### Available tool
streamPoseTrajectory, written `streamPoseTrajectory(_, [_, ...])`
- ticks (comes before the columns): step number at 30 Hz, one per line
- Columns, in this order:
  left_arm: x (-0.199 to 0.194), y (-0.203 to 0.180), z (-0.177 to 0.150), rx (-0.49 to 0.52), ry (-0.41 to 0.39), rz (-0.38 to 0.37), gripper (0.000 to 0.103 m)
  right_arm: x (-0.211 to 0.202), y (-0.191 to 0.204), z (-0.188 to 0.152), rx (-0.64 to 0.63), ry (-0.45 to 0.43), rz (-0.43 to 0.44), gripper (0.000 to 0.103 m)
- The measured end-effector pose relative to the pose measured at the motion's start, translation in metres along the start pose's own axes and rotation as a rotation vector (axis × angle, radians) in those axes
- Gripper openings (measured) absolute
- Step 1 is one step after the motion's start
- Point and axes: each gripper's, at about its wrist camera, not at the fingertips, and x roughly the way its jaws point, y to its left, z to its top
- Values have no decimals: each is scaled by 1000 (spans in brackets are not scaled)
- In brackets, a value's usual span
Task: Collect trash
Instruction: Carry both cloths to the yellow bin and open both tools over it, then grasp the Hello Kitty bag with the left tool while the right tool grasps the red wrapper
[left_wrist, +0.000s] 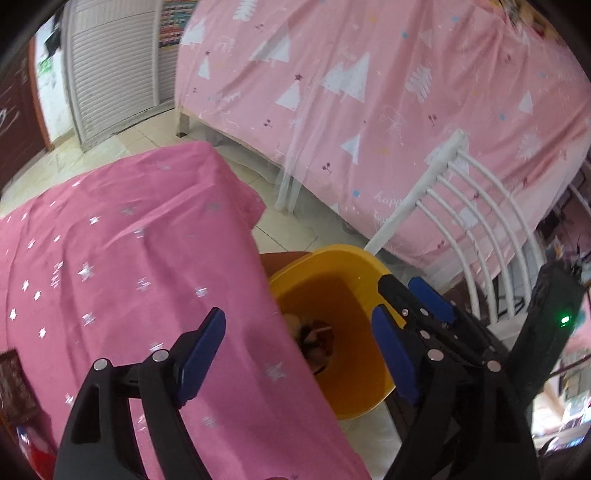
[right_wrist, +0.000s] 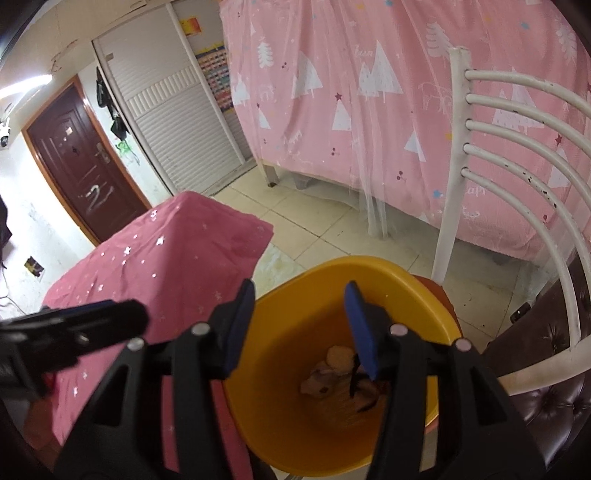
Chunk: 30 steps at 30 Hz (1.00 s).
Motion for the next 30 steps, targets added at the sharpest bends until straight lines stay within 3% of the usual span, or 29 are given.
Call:
streamPoseTrajectory(20, [-89, 74, -18, -117, -132, 80, 78, -24, 89, -9, -212, -39, 107, 60])
streamPoseTrajectory(30, [-109, 102, -28, -152, -162, 123, 81, -48, 120, -14, -263, -76, 157, 64])
